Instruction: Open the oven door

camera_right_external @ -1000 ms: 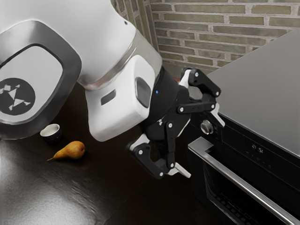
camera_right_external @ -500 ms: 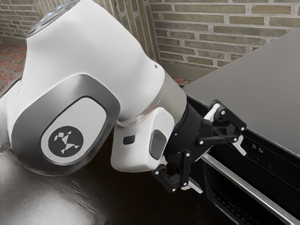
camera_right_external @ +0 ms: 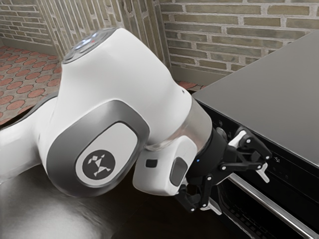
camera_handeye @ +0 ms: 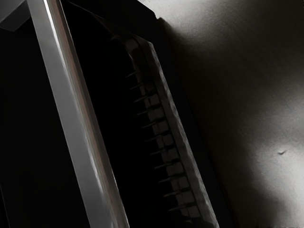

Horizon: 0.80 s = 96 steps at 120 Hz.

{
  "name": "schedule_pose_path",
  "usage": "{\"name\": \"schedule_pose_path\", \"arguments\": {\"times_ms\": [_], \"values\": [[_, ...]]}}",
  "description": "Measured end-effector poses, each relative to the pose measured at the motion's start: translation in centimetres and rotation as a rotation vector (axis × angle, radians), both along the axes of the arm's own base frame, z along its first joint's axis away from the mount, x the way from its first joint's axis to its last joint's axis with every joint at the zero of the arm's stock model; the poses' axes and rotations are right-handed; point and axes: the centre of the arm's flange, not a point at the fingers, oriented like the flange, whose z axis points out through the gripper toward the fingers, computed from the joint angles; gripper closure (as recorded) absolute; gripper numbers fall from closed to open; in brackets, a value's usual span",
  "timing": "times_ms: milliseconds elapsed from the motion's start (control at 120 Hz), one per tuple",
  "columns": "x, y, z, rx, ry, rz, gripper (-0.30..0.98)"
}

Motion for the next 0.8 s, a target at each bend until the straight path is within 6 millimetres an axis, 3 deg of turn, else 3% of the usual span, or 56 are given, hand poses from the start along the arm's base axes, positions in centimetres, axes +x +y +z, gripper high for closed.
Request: {"name": "schedule_pose_path", "arguments": {"times_ms": [275, 400, 442, 475, 525, 542, 567, 583, 608, 625, 642, 667, 683, 708, 725, 750, 775, 800], "values": [[-0.1, 0.4, -2.3, 0.032, 0.007, -0.015, -0.01], [-3.9, 0.1, -4.0, 0.101, -0.028, 0.009, 0.0], [-6.6, -0.2, -4.8, 0.128, -0.048, 0.011, 0.0], [-10.9, 0.0, -4.6, 0.145, -0.099, 0.007, 0.05], [-23.6, 0.7, -2.7, 0.15, -0.272, -0.06, 0.04], [-28.6, 0.5, -1.3, 0.148, -0.352, -0.107, 0.03], [-38.4, -0.8, 4.3, 0.136, -0.525, -0.24, 0.03], [-43.9, -0.6, 7.9, 0.126, -0.624, -0.303, 0.02], [-48.9, 1.1, 14.2, 0.086, -0.726, -0.341, 0.02], [-47.8, 3.5, 20.5, 0.018, -0.74, -0.304, 0.02], [-44.2, 6.0, 25.9, -0.034, -0.724, -0.227, 0.02], [-34.9, 9.9, 31.7, -0.07, -0.654, -0.04, 0.02], [-27.0, 12.5, 33.5, -0.07, -0.576, 0.105, 0.02], [-15.9, 16.5, 33.0, -0.054, -0.443, 0.297, 0.02], [-9.4, 19.3, 31.2, -0.038, -0.351, 0.413, 0.02], [-0.7, 23.3, 27.1, -0.015, -0.206, 0.569, 0.02], [4.9, 27.4, 23.1, 0.001, -0.088, 0.709, 0.01], [8.4, 31.1, 19.8, 0.009, 0.003, 0.834, 0.01]]}}
